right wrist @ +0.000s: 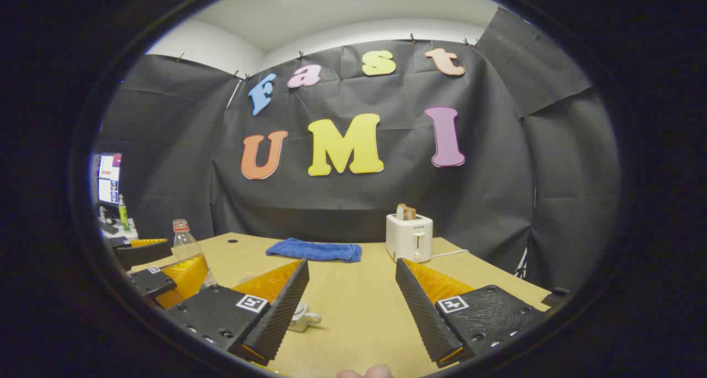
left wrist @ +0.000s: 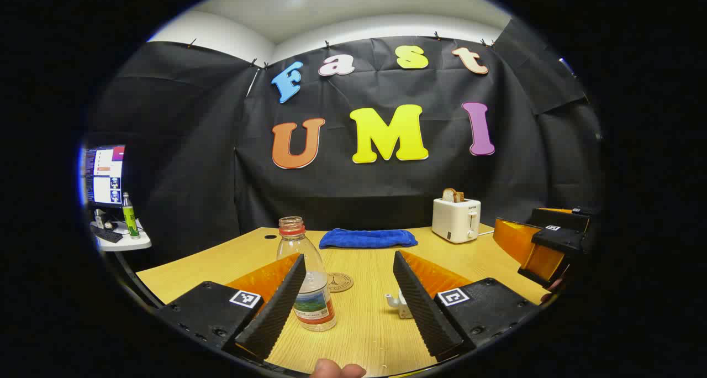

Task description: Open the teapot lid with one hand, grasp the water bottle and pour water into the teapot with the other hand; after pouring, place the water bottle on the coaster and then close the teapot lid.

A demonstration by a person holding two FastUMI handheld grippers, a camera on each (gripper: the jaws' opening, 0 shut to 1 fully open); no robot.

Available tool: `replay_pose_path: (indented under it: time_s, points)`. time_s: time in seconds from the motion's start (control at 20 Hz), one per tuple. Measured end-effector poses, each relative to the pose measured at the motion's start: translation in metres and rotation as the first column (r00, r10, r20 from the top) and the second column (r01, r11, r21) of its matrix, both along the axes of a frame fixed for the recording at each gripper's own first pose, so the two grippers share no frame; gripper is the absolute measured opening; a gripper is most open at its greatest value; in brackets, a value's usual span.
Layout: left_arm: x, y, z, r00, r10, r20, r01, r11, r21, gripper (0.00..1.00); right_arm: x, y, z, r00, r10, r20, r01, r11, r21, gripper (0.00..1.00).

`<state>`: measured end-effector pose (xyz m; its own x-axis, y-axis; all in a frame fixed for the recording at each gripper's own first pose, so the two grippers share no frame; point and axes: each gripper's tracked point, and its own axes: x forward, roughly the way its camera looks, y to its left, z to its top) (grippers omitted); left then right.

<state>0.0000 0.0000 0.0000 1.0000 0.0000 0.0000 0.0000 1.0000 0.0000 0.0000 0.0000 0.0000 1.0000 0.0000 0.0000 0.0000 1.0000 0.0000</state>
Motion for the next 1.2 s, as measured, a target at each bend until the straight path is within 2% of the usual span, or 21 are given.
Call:
replay_pose_path:
  time_s: [0.55, 0.95, 1.2]
  points:
    - [0.000, -0.001, -0.001, 1.000, -0.006, -0.008, 0.006, 1.000, -0.009, 1.00, -0.001, 0.006, -0.005, 1.000, 0.023, -0.001, -0.023, 0.999, -0.029, 0.95]
    - [-0.005, 0.003, -0.003, 1.000, -0.005, -0.016, 0.005, 1.000, -0.006, 1.00, -0.003, 0.018, -0.010, 0.997, 0.071, -0.011, -0.071, 0.997, -0.033, 0.95]
    - [-0.016, 0.021, -0.006, 0.999, 0.022, -0.029, -0.022, 1.000, 0.014, 1.00, 0.006, 0.037, -0.032, 0.991, 0.119, -0.063, -0.122, 0.992, -0.033, 0.95]
